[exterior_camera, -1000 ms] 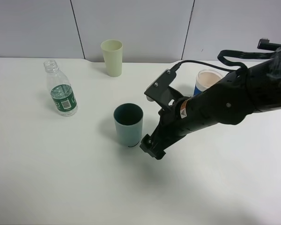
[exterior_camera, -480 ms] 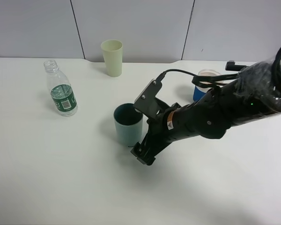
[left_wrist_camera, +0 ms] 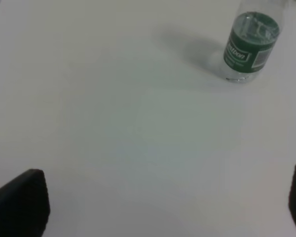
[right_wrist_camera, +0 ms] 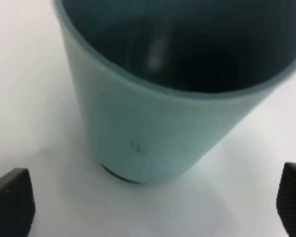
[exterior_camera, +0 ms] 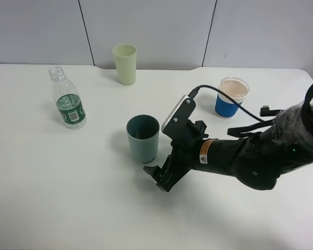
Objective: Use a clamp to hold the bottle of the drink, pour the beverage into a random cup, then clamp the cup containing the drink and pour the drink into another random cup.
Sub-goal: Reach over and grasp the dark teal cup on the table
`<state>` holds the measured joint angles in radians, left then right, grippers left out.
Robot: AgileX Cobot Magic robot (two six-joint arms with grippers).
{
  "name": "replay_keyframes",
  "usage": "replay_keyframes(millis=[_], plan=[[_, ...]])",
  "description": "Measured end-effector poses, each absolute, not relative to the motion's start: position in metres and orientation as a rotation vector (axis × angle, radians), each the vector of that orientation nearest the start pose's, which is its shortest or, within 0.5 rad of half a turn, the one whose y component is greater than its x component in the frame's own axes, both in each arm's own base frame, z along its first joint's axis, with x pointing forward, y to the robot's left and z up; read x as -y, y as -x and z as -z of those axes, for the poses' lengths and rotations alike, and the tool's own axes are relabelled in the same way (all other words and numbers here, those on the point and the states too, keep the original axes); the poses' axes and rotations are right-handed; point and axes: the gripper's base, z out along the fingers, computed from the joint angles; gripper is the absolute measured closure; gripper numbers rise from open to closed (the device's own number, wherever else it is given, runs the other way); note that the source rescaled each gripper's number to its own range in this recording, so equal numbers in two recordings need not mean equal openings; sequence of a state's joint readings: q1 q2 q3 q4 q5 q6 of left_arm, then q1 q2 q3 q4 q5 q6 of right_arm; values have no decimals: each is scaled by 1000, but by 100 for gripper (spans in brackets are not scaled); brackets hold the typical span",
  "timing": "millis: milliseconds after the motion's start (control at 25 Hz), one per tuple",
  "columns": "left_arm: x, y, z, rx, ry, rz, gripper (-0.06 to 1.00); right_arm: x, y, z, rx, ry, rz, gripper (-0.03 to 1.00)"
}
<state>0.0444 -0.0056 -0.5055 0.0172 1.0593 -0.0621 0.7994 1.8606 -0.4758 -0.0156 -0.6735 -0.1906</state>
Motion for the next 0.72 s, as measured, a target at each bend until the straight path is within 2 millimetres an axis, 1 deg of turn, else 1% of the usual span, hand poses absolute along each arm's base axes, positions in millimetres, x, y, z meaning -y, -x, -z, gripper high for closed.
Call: replay_keyframes(millis=[160,280,360,480,640,720], plan=[[-1,6,-279,-2029,109,-9,-5,-203,-196,-94,-1866,1071,-340,-3],[-1,6,-279,-2029,109,-9,-5,-205,-197,-83,-1838,1064,-343,-3],[-1,6,-279,-2029,109,-9,-5,-204,-197,-70,-1843,1067,-343,-3],[-1,6,-279,-2029,108,-10,-5,-205,-197,-59,-1809,1048,-353,-3],[-1,6,-279,-2029,108,-10,-5,-206,-199,-55,-1730,1000,-375,-3],[-1,6,-279,-2029,108,-10,-5,-206,-199,-51,-1724,997,-377,-3]])
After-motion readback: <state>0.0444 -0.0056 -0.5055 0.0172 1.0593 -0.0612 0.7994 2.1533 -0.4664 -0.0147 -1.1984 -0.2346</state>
